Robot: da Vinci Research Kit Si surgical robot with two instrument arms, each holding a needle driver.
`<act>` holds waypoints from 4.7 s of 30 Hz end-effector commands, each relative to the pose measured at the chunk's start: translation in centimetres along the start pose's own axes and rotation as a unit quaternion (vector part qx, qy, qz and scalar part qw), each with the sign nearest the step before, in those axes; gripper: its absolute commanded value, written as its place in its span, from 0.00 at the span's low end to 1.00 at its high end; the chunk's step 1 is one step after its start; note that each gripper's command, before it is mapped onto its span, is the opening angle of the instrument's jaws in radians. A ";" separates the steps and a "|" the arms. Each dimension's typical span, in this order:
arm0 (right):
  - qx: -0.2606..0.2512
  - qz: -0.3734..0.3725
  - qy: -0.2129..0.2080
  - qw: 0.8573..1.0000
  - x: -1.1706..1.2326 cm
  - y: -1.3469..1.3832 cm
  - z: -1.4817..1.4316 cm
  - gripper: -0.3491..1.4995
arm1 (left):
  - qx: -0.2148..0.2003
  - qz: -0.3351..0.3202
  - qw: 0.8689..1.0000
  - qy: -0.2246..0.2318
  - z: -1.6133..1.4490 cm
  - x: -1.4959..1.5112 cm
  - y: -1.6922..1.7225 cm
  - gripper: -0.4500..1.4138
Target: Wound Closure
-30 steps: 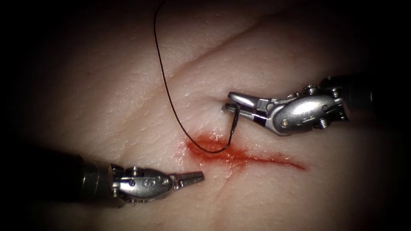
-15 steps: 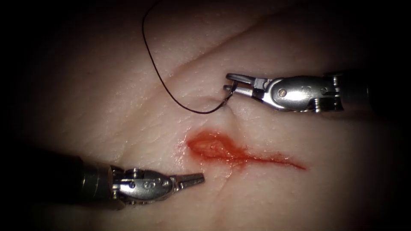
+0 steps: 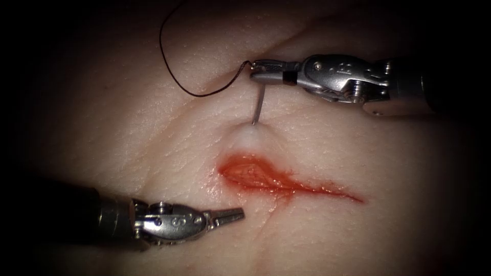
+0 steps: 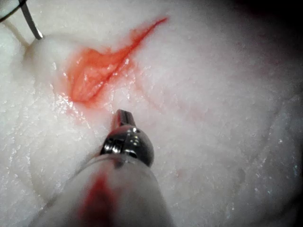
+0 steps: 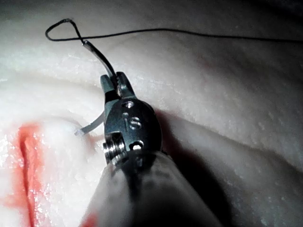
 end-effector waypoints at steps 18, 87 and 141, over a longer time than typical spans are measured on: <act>0.070 0.033 0.014 0.997 -0.47 -0.06 0.20 0.00 | -0.002 -0.001 1.000 0.000 0.04 -0.04 0.03 0.19; 0.167 0.339 0.055 0.924 -1.03 -1.04 0.26 0.00 | -0.003 0.002 1.000 0.000 0.04 -0.10 0.02 0.17; 0.006 0.200 -0.012 0.980 -0.57 -0.71 0.10 0.00 | -0.008 0.003 1.000 0.000 -0.01 -0.10 0.09 0.17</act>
